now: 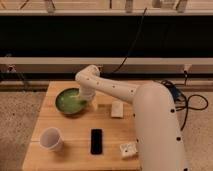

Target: Pick up the ceramic bowl

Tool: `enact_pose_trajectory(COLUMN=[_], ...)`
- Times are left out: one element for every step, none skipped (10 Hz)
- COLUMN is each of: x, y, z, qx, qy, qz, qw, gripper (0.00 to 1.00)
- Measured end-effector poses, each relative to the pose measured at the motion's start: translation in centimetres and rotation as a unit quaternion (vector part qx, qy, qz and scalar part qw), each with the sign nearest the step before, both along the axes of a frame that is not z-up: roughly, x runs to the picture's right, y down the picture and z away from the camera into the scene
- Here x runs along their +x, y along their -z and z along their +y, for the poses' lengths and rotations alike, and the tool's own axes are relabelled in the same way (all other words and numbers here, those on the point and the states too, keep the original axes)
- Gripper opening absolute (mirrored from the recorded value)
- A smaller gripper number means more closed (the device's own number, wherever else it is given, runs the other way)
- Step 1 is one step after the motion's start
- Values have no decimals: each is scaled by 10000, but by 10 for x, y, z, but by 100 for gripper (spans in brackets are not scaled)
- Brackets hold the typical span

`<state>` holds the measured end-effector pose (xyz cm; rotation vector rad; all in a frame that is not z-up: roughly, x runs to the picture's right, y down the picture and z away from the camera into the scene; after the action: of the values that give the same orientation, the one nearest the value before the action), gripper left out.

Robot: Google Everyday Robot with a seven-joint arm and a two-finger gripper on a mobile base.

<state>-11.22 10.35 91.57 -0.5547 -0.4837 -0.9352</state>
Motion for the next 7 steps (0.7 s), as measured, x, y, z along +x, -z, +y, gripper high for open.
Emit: enact_pose_trajectory(x=[1, 1, 1, 1, 2, 2, 2], y=[-2, -3, -4, -5, -7, -8, -9], z=[2, 3, 4, 5, 6, 8, 9], qx=[-19, -32, -45, -52, -67, -74, -79], qy=[-3, -6, -6, -10, -9, -10, -9], qz=[-5, -10, -15, -17, -20, -22, -29], qw=[10000, 10000, 10000, 10000, 10000, 10000, 10000], gripper=[80, 80, 80, 80, 80, 80, 79])
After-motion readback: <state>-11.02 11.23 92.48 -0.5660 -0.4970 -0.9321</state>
